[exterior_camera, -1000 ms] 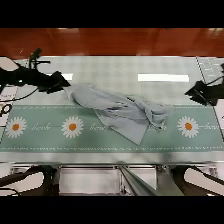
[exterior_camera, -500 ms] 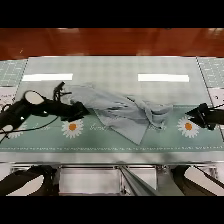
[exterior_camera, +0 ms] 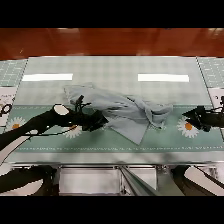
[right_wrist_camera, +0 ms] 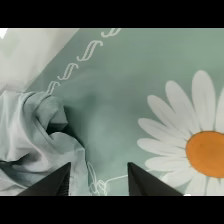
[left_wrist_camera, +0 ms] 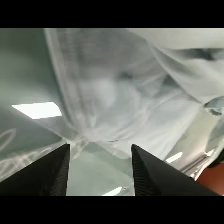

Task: Fold the shirts.

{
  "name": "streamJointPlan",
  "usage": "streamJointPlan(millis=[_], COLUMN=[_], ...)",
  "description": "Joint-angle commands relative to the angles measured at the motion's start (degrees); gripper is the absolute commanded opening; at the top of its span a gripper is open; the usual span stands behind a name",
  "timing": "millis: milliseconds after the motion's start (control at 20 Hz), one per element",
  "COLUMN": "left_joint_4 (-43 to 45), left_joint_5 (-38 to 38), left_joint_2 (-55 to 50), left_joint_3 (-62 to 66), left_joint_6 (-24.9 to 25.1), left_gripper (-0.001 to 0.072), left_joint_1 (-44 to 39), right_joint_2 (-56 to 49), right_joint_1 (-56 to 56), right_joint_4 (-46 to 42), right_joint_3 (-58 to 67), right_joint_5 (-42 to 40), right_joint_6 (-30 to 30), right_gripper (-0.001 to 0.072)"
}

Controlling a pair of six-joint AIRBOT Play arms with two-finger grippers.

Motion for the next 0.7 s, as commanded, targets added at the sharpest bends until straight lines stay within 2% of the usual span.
streamJointPlan(millis=[0,300,350,450,550,600,650], left_joint_4=[-5.03,-5.14,-5.09,-1.51,1.03,1.44,1.16], left_joint_5=[2.49,2.47,2.45,2.47,1.81,1.09,0.61], left_joint_2=[-3.28,-3.28,-3.37,-3.56,-3.65,-3.65,-3.48], left_joint_3=[0.83,0.92,0.92,0.9,0.92,0.92,1.2], left_joint_6=[3.65,3.08,2.99,-0.26,0.76,1.33,3.19], left_gripper=[0.0505,0.0499,0.0452,0.0277,0.0174,0.0016,0.0016], left_joint_1=[-2.47,-2.45,-2.45,-2.43,-2.21,-1.77,-1.27], right_joint_2=[0.04,0.04,0.04,0.04,0.04,0.04,0.04], right_joint_1=[0.0,0.0,0.0,0.0,0.0,0.0,0.0], right_joint_4=[0.28,0.28,0.26,0.24,0.2,0.07,0.0], right_joint_3=[-0.11,-0.11,-0.11,-0.11,-0.11,-0.11,-0.11], right_joint_5=[0.24,0.63,0.85,1.31,1.75,1.99,2.12], right_joint_6=[-0.35,-0.33,-0.33,-0.37,-0.74,-0.96,-0.98], right_gripper=[0.0408,0.0407,0.0407,0.0407,0.0407,0.0407,0.0407])
